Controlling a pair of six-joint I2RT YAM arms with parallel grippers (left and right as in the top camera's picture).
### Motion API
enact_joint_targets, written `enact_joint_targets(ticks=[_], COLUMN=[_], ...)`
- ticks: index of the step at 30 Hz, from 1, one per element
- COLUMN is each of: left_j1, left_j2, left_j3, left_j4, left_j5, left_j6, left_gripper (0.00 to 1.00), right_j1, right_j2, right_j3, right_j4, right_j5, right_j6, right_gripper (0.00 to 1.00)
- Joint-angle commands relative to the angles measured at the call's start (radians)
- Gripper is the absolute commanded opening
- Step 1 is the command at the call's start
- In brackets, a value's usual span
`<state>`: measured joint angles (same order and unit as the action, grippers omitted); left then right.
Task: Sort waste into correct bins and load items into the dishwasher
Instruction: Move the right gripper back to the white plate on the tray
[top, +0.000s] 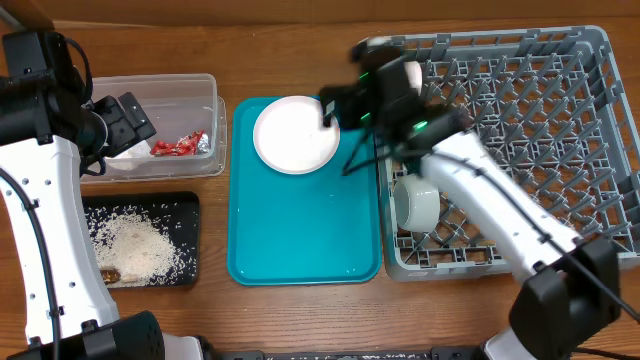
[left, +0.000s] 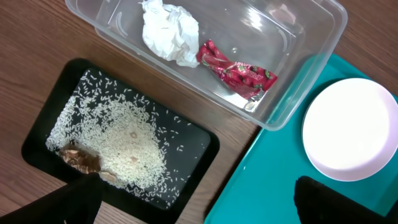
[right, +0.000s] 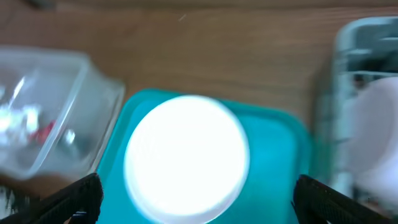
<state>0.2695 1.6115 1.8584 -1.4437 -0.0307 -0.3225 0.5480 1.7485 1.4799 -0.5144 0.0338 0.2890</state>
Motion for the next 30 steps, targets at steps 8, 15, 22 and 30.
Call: enact_joint_targets(ticks=[8,15,22,30], left_j1=[0.005,0.005,0.005,0.005], left_j2=[0.005,0.005,0.005,0.005], left_j3=[0.0,0.0,0.0,0.0], left_j4=[0.001,0.001,0.001,0.001], left_j5=[0.004,0.004,0.004,0.004], left_j6=[-0.014,-0.014,-0.014,-0.014], left_gripper=[1.0,1.0,1.0,1.0], right_j1=[0.17,0.163,0.163,0.161], right_j2=[0.218,0.303,0.357,0.395], right_j3=[0.005,0.005,0.005,0.005], right_j4=[0.007,0.042,0.049,0.071], right_j5=[0.236,0.235,0.212,0.212], right_j6=[-0.008,-0.008,-0.002,-0.001], right_gripper=[1.0,1.0,1.0,1.0])
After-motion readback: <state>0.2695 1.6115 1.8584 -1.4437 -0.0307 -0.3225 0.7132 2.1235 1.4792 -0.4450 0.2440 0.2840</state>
